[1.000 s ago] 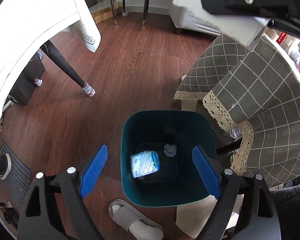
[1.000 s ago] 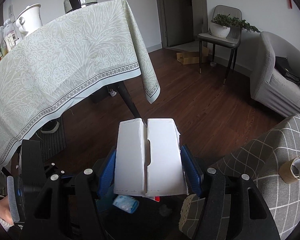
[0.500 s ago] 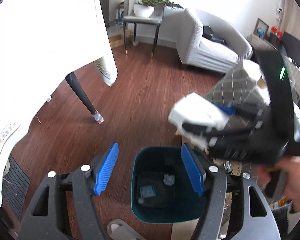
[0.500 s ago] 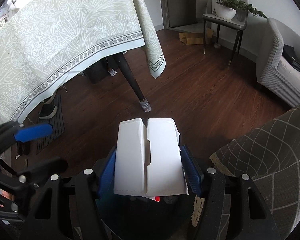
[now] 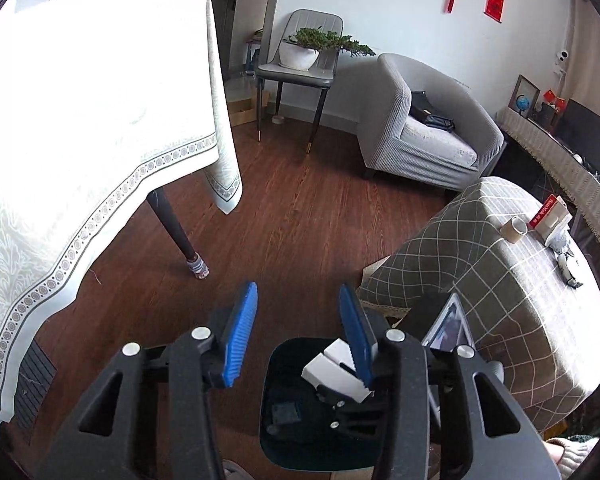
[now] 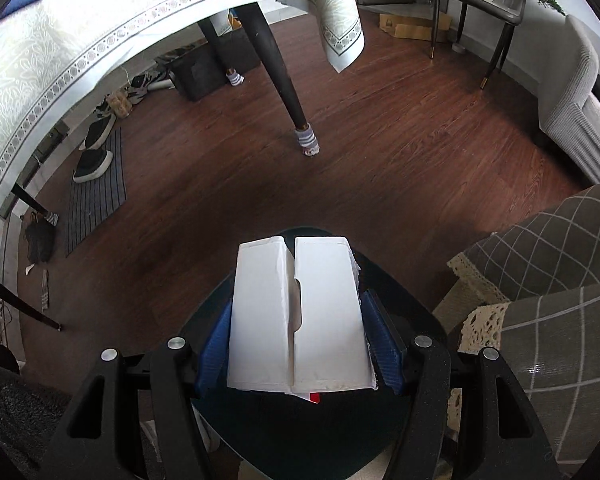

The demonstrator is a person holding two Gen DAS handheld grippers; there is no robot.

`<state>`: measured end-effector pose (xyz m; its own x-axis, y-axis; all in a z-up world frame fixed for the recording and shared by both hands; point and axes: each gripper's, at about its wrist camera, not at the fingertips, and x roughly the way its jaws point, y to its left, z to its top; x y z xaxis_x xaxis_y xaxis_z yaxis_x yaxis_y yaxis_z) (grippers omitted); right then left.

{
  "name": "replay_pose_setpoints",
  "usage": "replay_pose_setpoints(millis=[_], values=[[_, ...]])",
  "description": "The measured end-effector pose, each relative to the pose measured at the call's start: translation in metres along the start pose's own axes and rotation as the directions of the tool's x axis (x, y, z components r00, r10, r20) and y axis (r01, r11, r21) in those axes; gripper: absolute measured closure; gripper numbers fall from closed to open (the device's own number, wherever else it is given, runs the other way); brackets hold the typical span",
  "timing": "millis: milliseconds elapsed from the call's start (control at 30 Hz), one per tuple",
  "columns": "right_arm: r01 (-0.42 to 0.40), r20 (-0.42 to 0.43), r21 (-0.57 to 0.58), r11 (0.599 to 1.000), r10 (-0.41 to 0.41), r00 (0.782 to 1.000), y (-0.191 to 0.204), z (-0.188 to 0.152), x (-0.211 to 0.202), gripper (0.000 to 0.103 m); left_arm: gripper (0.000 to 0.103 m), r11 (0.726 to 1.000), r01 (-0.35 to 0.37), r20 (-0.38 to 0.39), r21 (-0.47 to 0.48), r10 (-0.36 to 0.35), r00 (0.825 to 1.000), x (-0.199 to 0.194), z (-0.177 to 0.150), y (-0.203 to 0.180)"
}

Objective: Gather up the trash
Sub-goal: 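Lower the white paper box with the right gripper into the bin and open, then move both grippers back over the table toward the remaining trash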

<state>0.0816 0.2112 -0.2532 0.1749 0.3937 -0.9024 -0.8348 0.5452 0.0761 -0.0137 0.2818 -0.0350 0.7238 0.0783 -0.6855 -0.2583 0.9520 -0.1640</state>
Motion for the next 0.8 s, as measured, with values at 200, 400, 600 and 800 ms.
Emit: replay_pose_setpoints(millis=[200, 400, 600, 800], values=[[0.014, -0.030, -0.028, 1.000, -0.015, 0.999, 0.002, -0.016, 0.007, 0.037, 0.062, 1.000, 0.016, 0.052, -0.002, -0.016, 0.999, -0.010, 0.013, -0.010], [0.026, -0.052, -0.065, 0.998, -0.030, 0.998, 0.003, -0.033, 0.011, 0.025, 0.062, 0.999, 0.043, 0.093, -0.007, -0.042, 0.995, -0.021, 0.025, -0.021], [0.010, -0.049, -0.083, 0.996, -0.014, 0.999, 0.002, -0.046, 0.002, 0.023, 0.062, 0.998, 0.052, 0.130, -0.020, -0.049, 0.990, -0.029, 0.035, -0.027], [-0.006, 0.050, -0.114, 0.993, 0.011, 0.999, 0.006, -0.045, -0.041, 0.023, 0.062, 0.999, 0.032, 0.156, -0.003, -0.031, 0.987, -0.031, 0.044, -0.043]])
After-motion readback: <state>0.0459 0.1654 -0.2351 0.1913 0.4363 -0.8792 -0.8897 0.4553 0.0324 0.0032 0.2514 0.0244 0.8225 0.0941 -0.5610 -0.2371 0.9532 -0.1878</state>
